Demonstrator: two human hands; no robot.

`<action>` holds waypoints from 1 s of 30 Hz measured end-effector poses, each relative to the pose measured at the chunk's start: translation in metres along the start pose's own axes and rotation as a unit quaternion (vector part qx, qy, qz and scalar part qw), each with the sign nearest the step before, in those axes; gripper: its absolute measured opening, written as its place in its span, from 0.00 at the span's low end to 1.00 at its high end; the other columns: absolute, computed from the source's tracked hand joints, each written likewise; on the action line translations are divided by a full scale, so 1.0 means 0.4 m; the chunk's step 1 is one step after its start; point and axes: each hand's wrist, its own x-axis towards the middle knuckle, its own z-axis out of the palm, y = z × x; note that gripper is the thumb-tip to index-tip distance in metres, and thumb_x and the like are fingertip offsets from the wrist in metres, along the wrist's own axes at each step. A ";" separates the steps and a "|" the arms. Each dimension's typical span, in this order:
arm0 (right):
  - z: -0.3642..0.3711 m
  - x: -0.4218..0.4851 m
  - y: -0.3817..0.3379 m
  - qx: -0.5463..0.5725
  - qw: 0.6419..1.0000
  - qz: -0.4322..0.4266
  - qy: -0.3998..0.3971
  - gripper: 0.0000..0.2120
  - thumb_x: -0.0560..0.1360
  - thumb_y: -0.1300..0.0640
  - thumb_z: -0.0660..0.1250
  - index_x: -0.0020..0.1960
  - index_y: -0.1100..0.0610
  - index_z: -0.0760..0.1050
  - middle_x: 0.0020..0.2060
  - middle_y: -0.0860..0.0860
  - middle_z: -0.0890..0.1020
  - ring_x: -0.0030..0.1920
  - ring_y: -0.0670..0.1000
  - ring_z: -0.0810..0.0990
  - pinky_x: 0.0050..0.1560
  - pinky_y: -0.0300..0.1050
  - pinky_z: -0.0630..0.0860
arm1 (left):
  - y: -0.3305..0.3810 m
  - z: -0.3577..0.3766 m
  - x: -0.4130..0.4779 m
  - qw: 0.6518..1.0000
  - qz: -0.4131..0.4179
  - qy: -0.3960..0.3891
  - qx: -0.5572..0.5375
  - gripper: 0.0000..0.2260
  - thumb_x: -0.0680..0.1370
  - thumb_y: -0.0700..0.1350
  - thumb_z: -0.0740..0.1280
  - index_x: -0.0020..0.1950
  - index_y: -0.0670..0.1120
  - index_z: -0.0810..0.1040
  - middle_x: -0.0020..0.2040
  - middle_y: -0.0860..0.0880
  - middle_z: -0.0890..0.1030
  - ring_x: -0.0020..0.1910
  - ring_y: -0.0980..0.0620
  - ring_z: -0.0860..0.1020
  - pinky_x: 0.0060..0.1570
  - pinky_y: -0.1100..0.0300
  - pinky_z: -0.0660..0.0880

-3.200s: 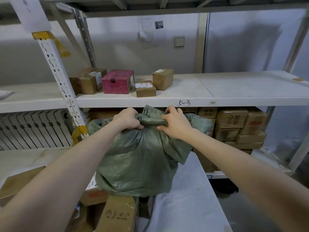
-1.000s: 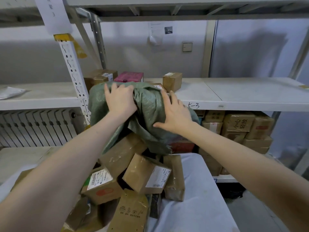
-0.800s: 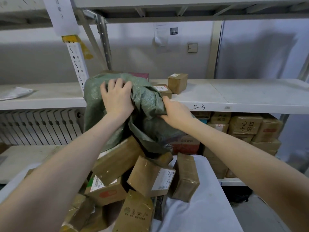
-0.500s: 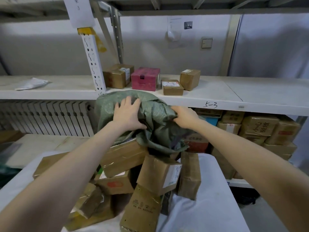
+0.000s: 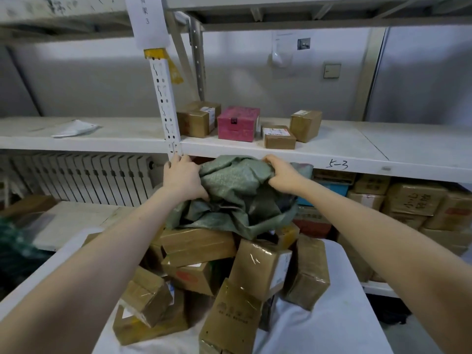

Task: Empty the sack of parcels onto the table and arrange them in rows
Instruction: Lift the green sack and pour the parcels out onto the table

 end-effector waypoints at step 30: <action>0.099 0.091 -0.247 0.030 0.964 -0.058 0.258 0.17 0.73 0.71 0.62 0.59 0.60 0.76 0.50 0.50 0.72 0.51 0.48 0.70 0.52 0.41 0.67 | -0.232 -0.056 -0.006 0.940 -0.055 0.328 -0.069 0.19 0.62 0.32 0.69 0.52 0.41 0.83 0.51 0.42 0.75 0.54 0.39 0.70 0.51 0.48 0.63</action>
